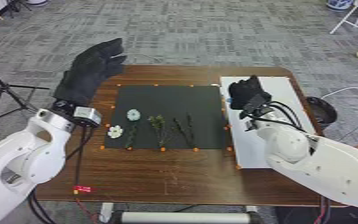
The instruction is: Arrange flowers
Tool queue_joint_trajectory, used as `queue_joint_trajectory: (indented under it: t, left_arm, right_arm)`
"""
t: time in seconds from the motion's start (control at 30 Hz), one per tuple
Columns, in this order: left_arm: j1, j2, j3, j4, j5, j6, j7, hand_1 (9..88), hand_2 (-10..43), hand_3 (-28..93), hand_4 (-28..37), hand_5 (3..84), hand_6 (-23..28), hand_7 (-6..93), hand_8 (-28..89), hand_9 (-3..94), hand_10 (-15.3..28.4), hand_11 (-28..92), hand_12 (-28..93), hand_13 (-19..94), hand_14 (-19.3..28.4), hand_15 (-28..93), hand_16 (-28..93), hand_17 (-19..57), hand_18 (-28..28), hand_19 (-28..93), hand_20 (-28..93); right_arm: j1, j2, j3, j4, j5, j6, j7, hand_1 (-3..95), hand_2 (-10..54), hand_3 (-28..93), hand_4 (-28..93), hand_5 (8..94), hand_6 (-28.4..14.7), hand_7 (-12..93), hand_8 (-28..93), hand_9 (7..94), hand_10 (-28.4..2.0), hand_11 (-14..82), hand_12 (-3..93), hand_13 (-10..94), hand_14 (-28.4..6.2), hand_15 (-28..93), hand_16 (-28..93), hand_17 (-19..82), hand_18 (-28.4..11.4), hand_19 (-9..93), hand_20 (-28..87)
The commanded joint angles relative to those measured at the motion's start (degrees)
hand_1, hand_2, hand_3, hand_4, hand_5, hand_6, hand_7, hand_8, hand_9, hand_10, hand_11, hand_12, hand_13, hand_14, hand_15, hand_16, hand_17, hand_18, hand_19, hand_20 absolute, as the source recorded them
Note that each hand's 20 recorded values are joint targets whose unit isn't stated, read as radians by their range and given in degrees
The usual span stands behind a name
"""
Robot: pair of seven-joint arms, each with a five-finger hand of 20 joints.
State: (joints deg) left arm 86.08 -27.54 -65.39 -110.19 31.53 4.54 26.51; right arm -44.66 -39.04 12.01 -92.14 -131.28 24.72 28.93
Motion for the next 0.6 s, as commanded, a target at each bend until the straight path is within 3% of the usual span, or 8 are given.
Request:
queue_joint_trajectory:
  t: [0.03,0.07,0.1,0.17,0.2,0.27,0.4,0.6]
  left_arm:
    - [-5.5,-0.88,0.25,0.34,-0.01,-0.68,0.87,28.4,-6.2,66,-19.0,26.4,2.6,16.6,-6,17.2,10.4,19,19,14,13.9,22,2,-8.2,17.0,37,9]
    - [-6.0,-1.05,0.55,0.62,0.02,-0.59,0.91,28.4,-6.3,66,-18.8,26.3,2.4,16.6,-6,17.0,10.1,19,19,14,13.6,21,2,-8.2,16.8,37,9]
    - [-4.7,-0.76,-0.53,0.16,0.03,-0.45,1.50,28.2,-6.4,66,-18.4,26.0,2.0,16.9,-6,16.7,9.6,18,20,14,12.9,20,2,-7.9,16.6,36,8]
    - [-4.6,-0.58,-0.78,-0.08,0.04,-0.12,1.81,27.9,-6.8,67,-17.6,25.4,1.2,17.6,-6,16.4,8.5,17,21,14,11.6,18,3,-7.4,15.9,35,8]
    - [-3.1,0.02,-2.00,-1.09,-0.03,0.31,2.37,27.8,-7.0,67,-17.6,25.1,0.6,18.2,-6,16.3,7.9,17,21,14,10.9,16,4,-7.1,15.6,34,8]
    - [-5.8,-0.53,0.14,-0.02,0.12,0.12,2.44,28.0,-7.2,67,-18.6,25.3,0.3,20.0,-7,16.8,7.2,17,22,14,10.2,15,5,-6.6,15.2,33,9]
    - [-8.8,-1.08,2.67,0.92,0.24,0.06,2.99,27.4,-7.8,69,-19.6,24.9,-0.5,23.0,-10,17.0,5.3,17,22,16,7.1,9,8,-4.8,13.3,27,10]
    - [-10.0,-1.22,4.22,0.79,0.24,0.08,3.62,27.7,-7.8,70,-21.6,25.4,-0.1,24.9,-11,17.8,5.3,19,21,18,5.2,6,13,-2.6,11.6,21,13]
  right_arm:
    - [7.2,-15.2,-3.0,1.8,0.4,0.2,-3.1,43.4,-9.5,85,-18,73.9,3.6,41,1,85.9,-5.7,11.6,43.5,69,-3.7,52,40,27,-19.3,76,50]
    - [7.1,-16.3,-3.4,1.9,0.0,-0.5,-2.7,43.4,-9.5,85,-19,74.1,3.7,41,2,86.1,-5.7,11.1,43.5,69,-3.6,52,40,27,-19.4,76,50]
    - [7.7,-17.2,-5.2,1.6,-0.1,-0.5,-1.7,43.4,-9.5,85,-19,74.2,3.8,40,2,86.1,-5.7,10.9,43.5,69,-3.7,52,40,27,-19.3,76,50]
    - [8.4,-19.5,-6.8,2.8,-0.3,-1.1,-1.7,43.2,-9.5,86,-18,74.5,3.9,40,2,86.2,-5.7,10.5,43.9,69,-3.6,51,41,27,-19.3,76,50]
    - [9.3,-20.4,-8.8,2.7,-0.3,-0.9,-0.5,43.2,-9.5,86,-19,74.9,4.0,39,2,86.3,-5.7,10.1,43.9,69,-3.6,51,41,27,-19.4,76,50]
    - [9.6,-22.9,-9.1,5.5,-0.1,-1.7,-1.5,43.4,-9.5,86,-19,75.8,4.1,37,2,86.6,-5.8,9.4,43.4,69,-3.7,51,41,27,-19.4,76,50]
    - [10.7,-27.3,-10.5,10.3,0.3,-1.7,-2.6,44.0,-9.5,85,-21,76.6,4.3,36,1,86.6,-5.8,8.9,42.8,69,-4.0,51,41,27,-19.5,76,50]
    - [12.4,-31.3,-13.1,15.1,-0.3,-2.8,-2.6,45.3,-9.5,84,-22,77.7,4.1,33,1,86.3,-6.3,8.6,42.0,69,-4.3,51,40,27,-19.6,76,51]
